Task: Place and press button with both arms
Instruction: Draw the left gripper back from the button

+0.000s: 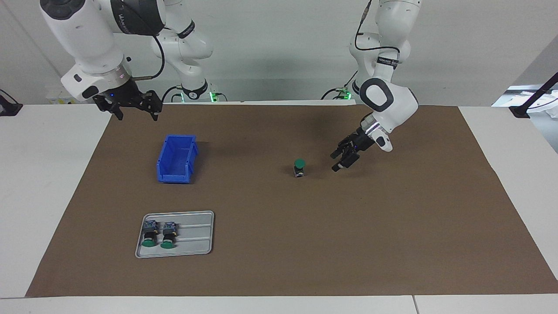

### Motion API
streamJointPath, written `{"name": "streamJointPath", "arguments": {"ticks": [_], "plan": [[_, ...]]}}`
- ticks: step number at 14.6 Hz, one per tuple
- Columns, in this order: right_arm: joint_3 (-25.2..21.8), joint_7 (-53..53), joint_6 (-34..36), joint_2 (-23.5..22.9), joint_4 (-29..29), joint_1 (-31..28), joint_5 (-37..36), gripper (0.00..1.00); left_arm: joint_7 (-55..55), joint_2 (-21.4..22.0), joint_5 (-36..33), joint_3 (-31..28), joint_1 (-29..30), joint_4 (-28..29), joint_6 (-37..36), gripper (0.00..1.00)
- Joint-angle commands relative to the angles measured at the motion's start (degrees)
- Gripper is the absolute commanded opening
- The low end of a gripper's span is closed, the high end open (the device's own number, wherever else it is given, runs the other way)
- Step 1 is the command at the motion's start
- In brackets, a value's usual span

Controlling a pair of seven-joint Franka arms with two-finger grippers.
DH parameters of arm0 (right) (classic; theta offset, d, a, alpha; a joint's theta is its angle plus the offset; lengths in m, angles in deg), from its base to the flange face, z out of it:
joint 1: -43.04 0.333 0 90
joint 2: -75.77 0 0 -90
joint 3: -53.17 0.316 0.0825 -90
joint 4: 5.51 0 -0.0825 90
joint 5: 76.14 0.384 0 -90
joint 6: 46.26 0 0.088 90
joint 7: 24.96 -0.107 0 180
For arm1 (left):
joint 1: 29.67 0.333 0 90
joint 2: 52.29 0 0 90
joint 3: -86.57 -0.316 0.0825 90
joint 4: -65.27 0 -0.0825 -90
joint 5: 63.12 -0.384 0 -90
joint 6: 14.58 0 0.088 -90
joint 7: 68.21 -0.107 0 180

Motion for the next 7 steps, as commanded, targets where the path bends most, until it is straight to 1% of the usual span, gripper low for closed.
{"name": "streamJointPath", "arguments": {"ticks": [1,2,3,5,7], "plan": [[0.2,1.3,-1.0,1.4,1.7,-0.5,0.6,1.00,1.0,1.8,-6.8,0.0,1.5,1.0,-1.0,1.00],[0.2,1.3,-1.0,1.4,1.7,-0.5,0.6,1.00,1.0,1.8,-7.7,0.0,2.8,0.9,-2.0,1.00],[0.2,1.3,-1.0,1.4,1.7,-0.5,0.6,1.00,0.9,1.8,-10.9,-0.1,3.2,0.0,-3.6,1.00],[0.2,1.3,-1.0,1.4,1.7,-0.5,0.5,1.00,3.3,1.6,-21.2,-0.1,6.7,-2.8,-10.3,1.00],[0.2,1.3,-1.0,1.4,1.7,-0.5,0.6,1.00,12.0,1.2,-33.5,0.0,8.6,-7.3,-17.4,1.00]]}}
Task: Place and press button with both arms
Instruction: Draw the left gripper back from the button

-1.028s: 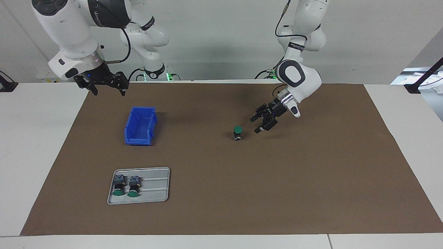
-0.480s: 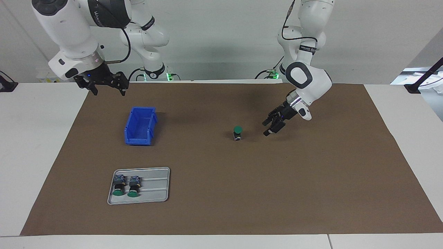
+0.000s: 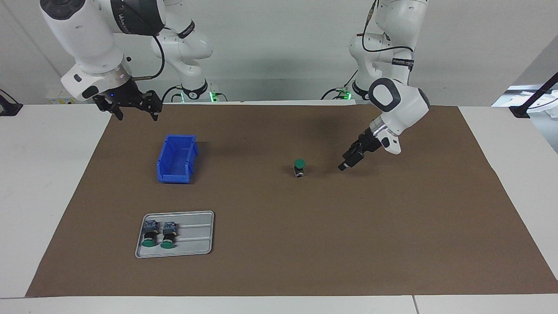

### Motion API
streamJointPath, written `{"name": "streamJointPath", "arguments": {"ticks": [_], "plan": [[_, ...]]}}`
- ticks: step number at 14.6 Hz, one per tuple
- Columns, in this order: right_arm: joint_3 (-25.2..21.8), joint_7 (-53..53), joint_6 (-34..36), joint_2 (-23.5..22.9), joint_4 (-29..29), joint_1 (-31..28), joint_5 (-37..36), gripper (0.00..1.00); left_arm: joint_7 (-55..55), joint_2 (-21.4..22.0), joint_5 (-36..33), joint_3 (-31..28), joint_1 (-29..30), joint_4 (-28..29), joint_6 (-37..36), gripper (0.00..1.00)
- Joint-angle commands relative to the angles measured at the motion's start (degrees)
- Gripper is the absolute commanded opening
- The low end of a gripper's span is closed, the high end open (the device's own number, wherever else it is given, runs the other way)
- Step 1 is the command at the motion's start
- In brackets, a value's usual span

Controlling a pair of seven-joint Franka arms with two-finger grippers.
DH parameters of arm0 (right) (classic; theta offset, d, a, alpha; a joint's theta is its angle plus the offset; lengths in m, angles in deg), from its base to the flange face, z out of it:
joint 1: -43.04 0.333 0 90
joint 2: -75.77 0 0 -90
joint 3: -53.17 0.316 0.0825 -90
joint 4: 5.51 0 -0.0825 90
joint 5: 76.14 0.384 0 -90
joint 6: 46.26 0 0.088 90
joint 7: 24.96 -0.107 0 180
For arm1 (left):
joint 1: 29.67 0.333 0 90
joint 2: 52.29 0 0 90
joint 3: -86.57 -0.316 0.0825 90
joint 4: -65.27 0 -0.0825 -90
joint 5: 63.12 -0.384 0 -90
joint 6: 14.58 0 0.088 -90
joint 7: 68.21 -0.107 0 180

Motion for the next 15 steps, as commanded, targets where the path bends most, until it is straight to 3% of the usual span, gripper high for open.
{"name": "streamJointPath", "arguments": {"ticks": [1,5,10,12,13,15], "plan": [[0.2,1.3,-1.0,1.4,1.7,-0.5,0.6,1.00,10.3,0.2,-14.2,0.2,2.7,-5.7,-8.3,1.00],[0.2,1.3,-1.0,1.4,1.7,-0.5,0.6,1.00,12.2,0.2,-20.5,0.3,1.8,-7.6,-9.1,1.00],[0.2,1.3,-1.0,1.4,1.7,-0.5,0.5,1.00,11.9,0.3,-36.3,0.6,-5.2,-10.2,-9.5,1.00],[0.2,1.3,-1.0,1.4,1.7,-0.4,0.6,1.00,12.4,0.1,-37.7,0.6,-5.4,-11.0,-9.4,1.00],[0.2,1.3,-1.0,1.4,1.7,-0.5,0.5,1.00,12.4,0.0,-37.7,0.6,-6.1,-11.6,-9.6,0.98],[0.2,1.3,-1.0,1.4,1.7,-0.5,0.6,1.00,11.9,-2.3,-37.8,0.6,-6.2,-18.6,-17.8,0.74]]}}
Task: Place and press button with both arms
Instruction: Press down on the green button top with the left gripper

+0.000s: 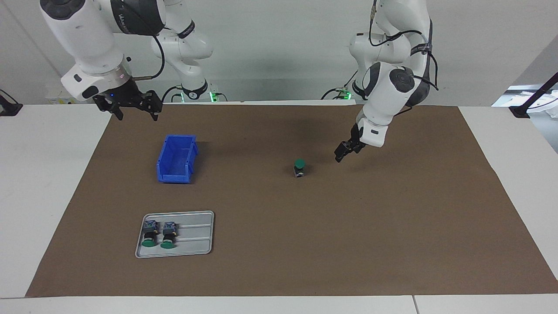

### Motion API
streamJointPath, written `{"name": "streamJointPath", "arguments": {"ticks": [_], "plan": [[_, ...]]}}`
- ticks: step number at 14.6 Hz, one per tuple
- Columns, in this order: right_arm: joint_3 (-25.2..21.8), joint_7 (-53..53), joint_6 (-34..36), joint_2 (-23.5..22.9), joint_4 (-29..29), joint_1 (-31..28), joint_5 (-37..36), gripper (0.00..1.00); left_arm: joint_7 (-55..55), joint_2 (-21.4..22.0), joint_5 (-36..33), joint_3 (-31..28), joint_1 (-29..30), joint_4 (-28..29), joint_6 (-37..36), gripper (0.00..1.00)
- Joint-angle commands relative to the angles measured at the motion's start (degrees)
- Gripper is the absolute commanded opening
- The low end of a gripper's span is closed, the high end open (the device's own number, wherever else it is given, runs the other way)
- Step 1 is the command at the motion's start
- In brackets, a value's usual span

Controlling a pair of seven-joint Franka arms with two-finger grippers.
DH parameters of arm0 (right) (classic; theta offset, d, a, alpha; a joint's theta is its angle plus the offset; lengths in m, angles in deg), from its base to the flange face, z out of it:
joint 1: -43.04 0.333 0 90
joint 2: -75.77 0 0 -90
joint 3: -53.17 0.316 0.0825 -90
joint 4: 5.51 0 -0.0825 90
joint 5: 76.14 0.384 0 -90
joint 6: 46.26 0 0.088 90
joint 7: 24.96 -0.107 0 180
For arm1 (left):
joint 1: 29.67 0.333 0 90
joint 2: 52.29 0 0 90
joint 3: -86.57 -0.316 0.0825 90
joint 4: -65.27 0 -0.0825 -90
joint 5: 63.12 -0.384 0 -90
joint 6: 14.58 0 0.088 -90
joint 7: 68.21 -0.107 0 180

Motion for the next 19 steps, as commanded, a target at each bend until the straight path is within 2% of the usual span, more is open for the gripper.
{"name": "streamJointPath", "arguments": {"ticks": [1,2,4,6,8,12,14,19], "plan": [[0.2,1.3,-1.0,1.4,1.7,-0.5,0.6,1.00,0.0,-3.9,-1.6,-0.5,-0.5,-10.8,-11.3,0.66],[0.2,1.3,-1.0,1.4,1.7,-0.5,0.6,1.00,0.2,-5.1,-1.6,-0.5,-0.9,-14.0,-13.8,0.60],[0.2,1.3,-1.0,1.4,1.7,-0.5,0.6,1.00,0.6,-6.4,-2.5,-0.6,-4.4,-16.1,-13.3,0.39],[0.2,1.3,-1.0,1.4,1.7,-0.5,0.6,1.00,0.5,-8.5,-5.4,-0.5,-6.0,-17.7,-13.1,0.23],[0.2,1.3,-1.0,1.4,1.7,-0.5,0.6,1.00,0.6,-10.8,-6.6,-0.6,-9.3,-17.9,-10.8,0.21],[0.2,1.3,-1.0,1.4,1.7,-0.5,0.6,1.00,3.8,-12.4,-6.6,-0.6,-12.1,-18.0,-9.1,0.01],[0.2,1.3,-1.0,1.4,1.7,-0.5,0.6,1.00,4.7,-13.9,-6.5,-0.5,-12.7,-18.5,-5.9,0.00],[0.2,1.3,-1.0,1.4,1.7,-0.5,0.6,1.00,6.2,-15.4,-6.7,-0.5,-14.3,-18.0,-3.5,0.00]]}}
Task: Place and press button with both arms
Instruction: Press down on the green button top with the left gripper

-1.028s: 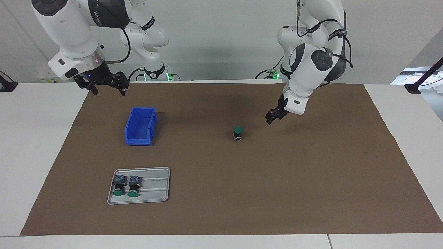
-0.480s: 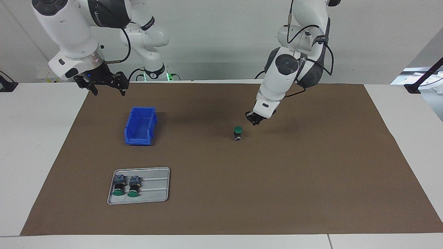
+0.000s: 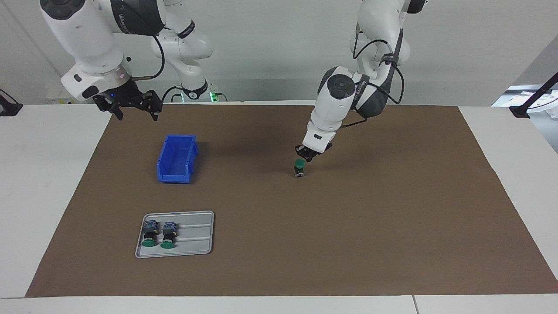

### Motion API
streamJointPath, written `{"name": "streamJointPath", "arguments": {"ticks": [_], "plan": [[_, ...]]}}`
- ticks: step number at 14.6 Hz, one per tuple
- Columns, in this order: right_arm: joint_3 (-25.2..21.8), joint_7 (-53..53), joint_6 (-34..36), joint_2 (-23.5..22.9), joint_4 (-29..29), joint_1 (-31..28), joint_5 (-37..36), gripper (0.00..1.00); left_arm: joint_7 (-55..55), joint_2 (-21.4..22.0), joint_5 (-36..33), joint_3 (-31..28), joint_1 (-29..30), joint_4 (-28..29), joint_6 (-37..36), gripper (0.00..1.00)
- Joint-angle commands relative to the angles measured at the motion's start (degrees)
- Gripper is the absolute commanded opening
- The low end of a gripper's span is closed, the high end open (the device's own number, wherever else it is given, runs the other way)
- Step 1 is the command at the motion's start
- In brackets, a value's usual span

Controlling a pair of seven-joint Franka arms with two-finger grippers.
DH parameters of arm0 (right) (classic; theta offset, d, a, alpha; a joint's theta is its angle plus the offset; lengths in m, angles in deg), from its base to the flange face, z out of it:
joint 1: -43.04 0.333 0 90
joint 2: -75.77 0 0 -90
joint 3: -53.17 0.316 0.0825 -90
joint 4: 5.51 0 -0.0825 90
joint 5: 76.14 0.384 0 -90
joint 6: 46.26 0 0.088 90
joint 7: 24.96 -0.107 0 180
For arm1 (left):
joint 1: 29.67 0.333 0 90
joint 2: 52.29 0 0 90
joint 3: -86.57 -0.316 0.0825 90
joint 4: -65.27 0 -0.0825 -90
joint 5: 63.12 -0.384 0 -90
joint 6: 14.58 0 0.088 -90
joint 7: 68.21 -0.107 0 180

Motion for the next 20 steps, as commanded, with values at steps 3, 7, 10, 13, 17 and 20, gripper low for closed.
{"name": "streamJointPath", "arguments": {"ticks": [3,7,10,13,17,20], "plan": [[0.2,1.3,-1.0,1.4,1.7,-0.5,0.5,1.00,1.4,-1.4,-1.3,-0.5,-1.0,-0.4,2.2,0.00],[0.2,1.3,-1.0,1.4,1.7,-0.5,0.6,1.00,1.4,-2.2,-1.2,-0.5,-1.6,0.3,4.1,0.00],[0.2,1.3,-1.0,1.4,1.7,-0.5,0.6,1.00,1.4,-2.0,-0.9,-0.5,-1.8,1.2,4.3,0.00],[0.2,1.3,-1.0,1.4,1.7,-0.5,0.6,1.00,1.3,-2.1,-0.8,-0.4,-1.9,1.6,4.2,0.00],[0.2,1.3,-1.0,1.4,1.7,-0.5,0.5,1.00,1.3,-2.0,-0.8,-0.4,-2.5,3.5,5.7,0.00],[0.2,1.3,-1.0,1.4,1.7,-0.5,0.6,1.00,0.6,-2.3,-0.8,-0.4,-2.7,4.2,6.3,0.00]]}}
